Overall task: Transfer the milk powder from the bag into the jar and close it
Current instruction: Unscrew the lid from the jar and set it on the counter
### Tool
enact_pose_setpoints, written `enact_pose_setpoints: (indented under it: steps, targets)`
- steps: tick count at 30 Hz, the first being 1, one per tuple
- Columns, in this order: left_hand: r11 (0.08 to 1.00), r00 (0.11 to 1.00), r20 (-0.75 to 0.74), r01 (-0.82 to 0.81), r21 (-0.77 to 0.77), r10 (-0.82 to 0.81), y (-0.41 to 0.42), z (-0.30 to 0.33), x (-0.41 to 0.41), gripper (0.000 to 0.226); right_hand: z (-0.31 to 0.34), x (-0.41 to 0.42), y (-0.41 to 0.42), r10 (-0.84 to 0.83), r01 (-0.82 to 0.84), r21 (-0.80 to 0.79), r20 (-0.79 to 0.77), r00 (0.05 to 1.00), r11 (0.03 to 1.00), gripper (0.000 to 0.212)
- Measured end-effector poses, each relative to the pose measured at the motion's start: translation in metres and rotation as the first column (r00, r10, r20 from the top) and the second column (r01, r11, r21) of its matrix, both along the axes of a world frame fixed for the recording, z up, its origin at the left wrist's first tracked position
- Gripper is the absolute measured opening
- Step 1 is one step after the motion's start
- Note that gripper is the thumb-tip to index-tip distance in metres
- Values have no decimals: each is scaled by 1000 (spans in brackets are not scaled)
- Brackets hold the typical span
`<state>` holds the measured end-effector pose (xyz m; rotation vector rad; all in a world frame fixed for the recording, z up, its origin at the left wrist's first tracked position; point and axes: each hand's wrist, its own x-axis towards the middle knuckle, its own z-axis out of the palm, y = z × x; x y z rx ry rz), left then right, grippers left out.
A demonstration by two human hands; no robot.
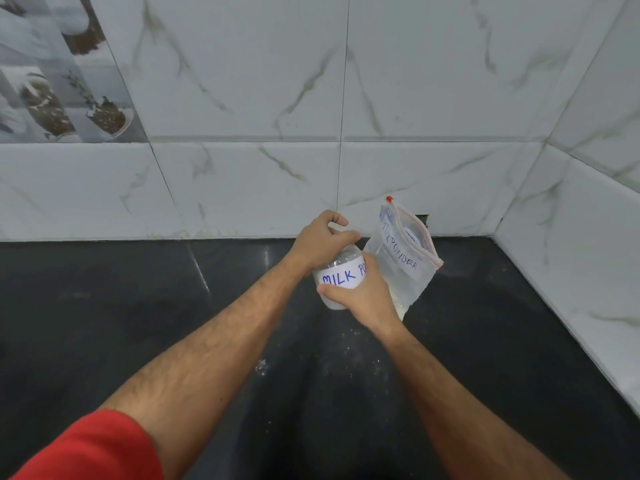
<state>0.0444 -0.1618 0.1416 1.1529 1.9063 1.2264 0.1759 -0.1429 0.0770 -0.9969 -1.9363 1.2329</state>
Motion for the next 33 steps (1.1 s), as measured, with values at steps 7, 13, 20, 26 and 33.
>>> enact_pose_setpoints:
  steps: [7,13,20,26,33]
  targets:
    - [984,951,262,176,-29,-162,-17,9,-24,23,3,5,9,132,-134,-86,-34,991,987,54]
    - [974,947,253,219,-55,-199,-34,3,-47,32,-4,7,14,111,-107,-108,29,993,988,70]
    - [978,951,232,210,-8,-202,-27,-3,-37,49,-9,0,3,122,-120,-61,24,992,991,75]
    - [980,964,188,196,-31,-186,-33,-8,-32,43,-14,4,5,86,-85,-31,33,996,996,74]
    - [988,977,163,147,-48,-137,-39,-13,-46,54,-4,11,1,78,-77,-16,66,995,997,68]
